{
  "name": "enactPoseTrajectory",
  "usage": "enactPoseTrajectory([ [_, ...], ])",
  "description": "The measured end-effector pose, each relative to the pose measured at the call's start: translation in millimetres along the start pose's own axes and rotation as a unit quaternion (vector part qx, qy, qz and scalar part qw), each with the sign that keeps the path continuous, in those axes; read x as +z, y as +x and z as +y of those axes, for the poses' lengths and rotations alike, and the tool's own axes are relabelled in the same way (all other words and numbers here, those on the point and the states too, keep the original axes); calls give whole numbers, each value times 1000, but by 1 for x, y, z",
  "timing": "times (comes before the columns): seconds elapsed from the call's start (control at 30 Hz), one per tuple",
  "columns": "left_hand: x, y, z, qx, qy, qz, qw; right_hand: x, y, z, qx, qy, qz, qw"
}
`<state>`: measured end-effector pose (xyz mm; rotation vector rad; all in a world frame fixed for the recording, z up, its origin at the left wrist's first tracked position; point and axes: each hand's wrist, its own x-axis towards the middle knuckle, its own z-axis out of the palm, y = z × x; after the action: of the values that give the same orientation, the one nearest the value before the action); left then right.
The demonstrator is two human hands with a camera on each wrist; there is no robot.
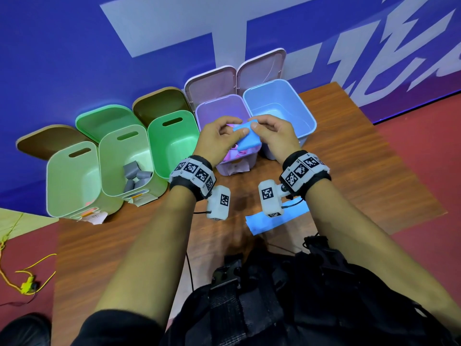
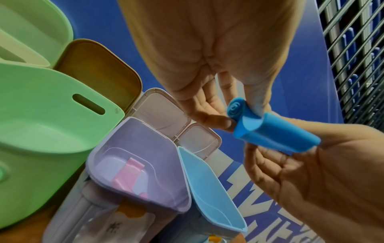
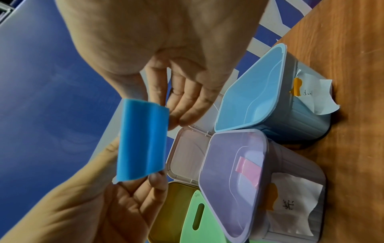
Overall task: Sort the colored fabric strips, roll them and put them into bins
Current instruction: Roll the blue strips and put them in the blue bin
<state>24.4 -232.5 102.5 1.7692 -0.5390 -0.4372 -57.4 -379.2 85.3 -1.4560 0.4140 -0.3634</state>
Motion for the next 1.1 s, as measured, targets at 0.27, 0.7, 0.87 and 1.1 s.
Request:
enactPoseTrajectory([
  [0.27,3,-3,0,3,-1,-11,1000,2,-2,-3,-10,-7,29,1000],
  [0.7,2,-4,3,4,-1,-1,1000,-4,-6,-5,5,12,-18,1000],
  [0.87,2,-4,1,3,-5,-17,1000,-4,-9,-6,-6,10,-24,1000],
  [1.1,2,-1,-5,-1,14,-7,1000,-5,-10,-7,-5,-8,-34,999],
])
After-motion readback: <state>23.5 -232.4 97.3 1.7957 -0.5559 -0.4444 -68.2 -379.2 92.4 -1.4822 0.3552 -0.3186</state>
